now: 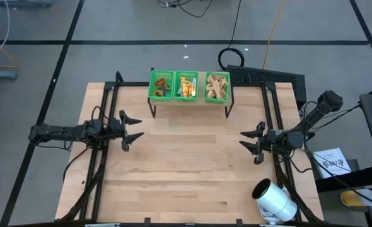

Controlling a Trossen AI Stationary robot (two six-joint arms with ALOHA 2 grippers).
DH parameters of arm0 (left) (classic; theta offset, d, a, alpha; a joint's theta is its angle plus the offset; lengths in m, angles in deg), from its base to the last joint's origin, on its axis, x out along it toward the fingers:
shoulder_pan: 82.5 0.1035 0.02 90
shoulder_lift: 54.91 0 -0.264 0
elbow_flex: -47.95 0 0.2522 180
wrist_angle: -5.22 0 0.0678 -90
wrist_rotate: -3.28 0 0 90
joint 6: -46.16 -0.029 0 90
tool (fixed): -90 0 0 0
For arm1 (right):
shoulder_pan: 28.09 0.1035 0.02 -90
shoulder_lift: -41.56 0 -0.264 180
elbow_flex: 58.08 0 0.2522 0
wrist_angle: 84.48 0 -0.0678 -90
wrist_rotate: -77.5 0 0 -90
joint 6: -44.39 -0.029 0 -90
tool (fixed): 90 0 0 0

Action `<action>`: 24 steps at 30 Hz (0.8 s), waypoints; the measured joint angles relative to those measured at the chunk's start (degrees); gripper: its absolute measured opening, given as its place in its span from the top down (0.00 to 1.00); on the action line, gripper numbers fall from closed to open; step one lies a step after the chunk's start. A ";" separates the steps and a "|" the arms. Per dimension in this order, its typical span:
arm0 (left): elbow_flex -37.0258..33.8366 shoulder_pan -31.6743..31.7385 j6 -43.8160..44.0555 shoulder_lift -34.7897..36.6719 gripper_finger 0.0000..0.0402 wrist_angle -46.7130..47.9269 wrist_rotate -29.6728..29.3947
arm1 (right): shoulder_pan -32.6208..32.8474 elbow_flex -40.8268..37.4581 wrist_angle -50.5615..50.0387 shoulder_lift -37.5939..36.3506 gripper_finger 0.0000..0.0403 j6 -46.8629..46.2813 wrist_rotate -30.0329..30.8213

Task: Pick & Place Office Desk Supplies
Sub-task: Return to Home Position

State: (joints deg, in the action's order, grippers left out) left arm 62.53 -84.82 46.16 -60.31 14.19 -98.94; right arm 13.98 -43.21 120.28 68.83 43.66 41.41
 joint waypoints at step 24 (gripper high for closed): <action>0.11 0.04 -8.73 -0.20 0.30 -0.11 -0.37 | 0.02 -0.23 0.19 0.00 0.55 -1.19 -0.03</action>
State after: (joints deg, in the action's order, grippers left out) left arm 62.64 -84.78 37.43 -60.52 14.08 -99.31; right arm 14.00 -43.44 120.47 68.83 42.48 41.39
